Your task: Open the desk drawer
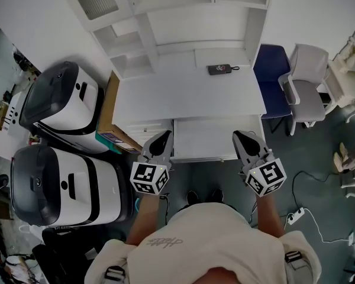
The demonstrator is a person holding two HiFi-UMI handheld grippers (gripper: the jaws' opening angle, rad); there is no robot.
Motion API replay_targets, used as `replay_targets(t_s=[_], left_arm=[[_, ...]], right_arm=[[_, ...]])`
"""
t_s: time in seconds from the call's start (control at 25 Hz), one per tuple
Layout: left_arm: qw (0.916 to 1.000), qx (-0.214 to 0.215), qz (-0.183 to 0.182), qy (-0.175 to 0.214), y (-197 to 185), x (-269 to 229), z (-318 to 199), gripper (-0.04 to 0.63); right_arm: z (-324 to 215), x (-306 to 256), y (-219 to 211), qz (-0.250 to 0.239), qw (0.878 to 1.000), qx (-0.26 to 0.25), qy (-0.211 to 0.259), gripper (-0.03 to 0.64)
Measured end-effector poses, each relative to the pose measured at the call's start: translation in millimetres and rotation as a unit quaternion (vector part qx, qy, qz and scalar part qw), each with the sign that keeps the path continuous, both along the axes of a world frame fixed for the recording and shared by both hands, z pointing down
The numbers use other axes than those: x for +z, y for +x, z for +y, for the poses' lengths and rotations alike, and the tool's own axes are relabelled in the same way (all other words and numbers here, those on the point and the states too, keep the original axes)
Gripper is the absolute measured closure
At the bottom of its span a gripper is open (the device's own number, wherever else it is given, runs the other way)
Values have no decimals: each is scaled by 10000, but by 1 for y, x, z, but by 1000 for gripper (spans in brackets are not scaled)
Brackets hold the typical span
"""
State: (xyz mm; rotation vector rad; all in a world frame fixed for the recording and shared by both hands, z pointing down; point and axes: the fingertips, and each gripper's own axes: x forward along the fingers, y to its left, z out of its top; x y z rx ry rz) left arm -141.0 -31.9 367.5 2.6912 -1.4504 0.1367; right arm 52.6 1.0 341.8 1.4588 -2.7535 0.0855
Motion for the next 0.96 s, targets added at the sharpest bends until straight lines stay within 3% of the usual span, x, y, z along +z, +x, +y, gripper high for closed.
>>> replay_targets(t_s=[0.2,0.96], left_arm=[[9999,25,-62,-160,3,12,6,577],[9998,173,8,-66,12,8,-12,577]], right_arm=[[7,6,-1,-64,9999,-88,-65,615],[-14,4,-5,49,9999,-95,-81,615]])
